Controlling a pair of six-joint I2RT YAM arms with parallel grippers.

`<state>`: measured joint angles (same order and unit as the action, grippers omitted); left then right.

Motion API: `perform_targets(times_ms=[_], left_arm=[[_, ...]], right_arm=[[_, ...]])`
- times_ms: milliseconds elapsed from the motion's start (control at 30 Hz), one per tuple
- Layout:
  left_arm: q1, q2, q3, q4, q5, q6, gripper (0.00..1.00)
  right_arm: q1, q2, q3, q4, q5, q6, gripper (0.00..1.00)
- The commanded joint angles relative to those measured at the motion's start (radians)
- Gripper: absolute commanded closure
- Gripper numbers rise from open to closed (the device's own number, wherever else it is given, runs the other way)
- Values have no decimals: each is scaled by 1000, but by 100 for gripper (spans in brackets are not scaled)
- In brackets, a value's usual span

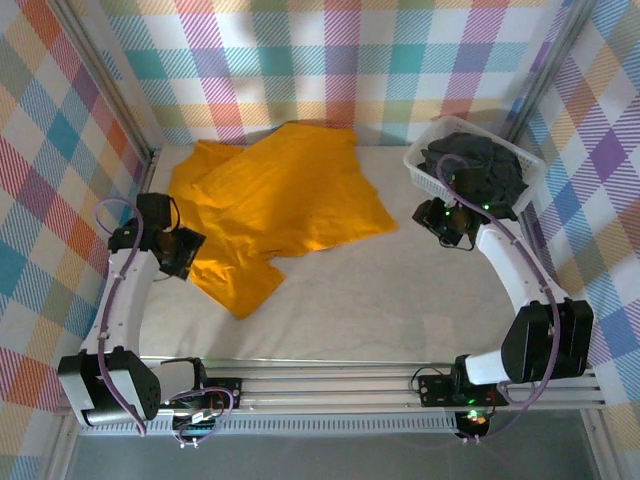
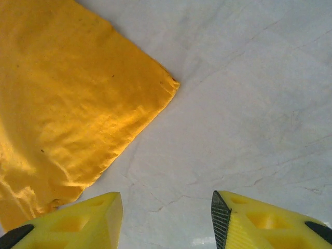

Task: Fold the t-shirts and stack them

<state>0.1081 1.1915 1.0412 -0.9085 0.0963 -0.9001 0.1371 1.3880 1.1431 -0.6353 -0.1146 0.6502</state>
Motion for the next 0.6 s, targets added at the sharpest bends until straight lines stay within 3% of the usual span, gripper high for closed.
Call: perform_targets(times_ms=[0, 233, 567], left_arm=[[4, -10, -54, 25, -4, 52, 41], [-9, 178, -27, 188, 60, 33, 55], [-51, 545, 163, 254, 54, 15, 57]], right_arm=[[98, 35, 50, 43, 51, -20, 51], [204, 308, 199, 104, 35, -42, 54], [211, 797, 610, -37, 13, -13, 58]])
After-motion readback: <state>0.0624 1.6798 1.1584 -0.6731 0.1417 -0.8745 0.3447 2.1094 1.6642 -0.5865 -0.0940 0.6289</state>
